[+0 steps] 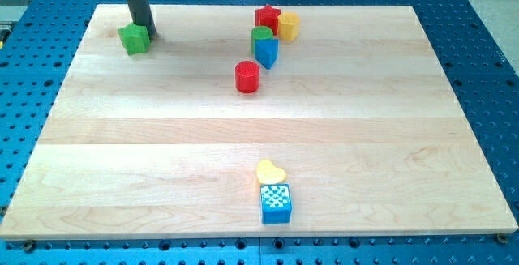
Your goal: Place the green star to the top left
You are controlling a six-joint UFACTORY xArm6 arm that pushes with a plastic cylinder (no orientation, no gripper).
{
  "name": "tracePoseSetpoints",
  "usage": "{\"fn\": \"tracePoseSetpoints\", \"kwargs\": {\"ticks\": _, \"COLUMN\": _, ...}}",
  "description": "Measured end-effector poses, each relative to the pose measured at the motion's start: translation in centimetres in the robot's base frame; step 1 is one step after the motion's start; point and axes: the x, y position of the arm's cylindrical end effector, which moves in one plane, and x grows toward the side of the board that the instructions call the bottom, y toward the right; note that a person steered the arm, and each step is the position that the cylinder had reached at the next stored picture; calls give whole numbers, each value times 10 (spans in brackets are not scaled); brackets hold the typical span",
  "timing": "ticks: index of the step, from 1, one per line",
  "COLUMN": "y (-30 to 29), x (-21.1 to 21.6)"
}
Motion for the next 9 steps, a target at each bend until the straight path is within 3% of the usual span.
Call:
{"fn": "tracePoseSetpoints", "kwargs": {"ticks": 1, "y": 34, "x": 7}}
{"fn": "tracePoseSetpoints", "kwargs": {"ticks": 3, "y": 46, "x": 19}}
{"fn": "tracePoseSetpoints", "kwargs": {"ticks": 4, "y": 25, "x": 49}}
{"fn": "tracePoseSetpoints", "kwargs": {"ticks": 5, "y": -8, "x": 45}}
{"fn": "tracePoseSetpoints", "kwargs": {"ticks": 7, "y": -17, "x": 41}}
{"fn": "tracePoseSetpoints", "kwargs": {"ticks": 9, "y": -49, "x": 86}}
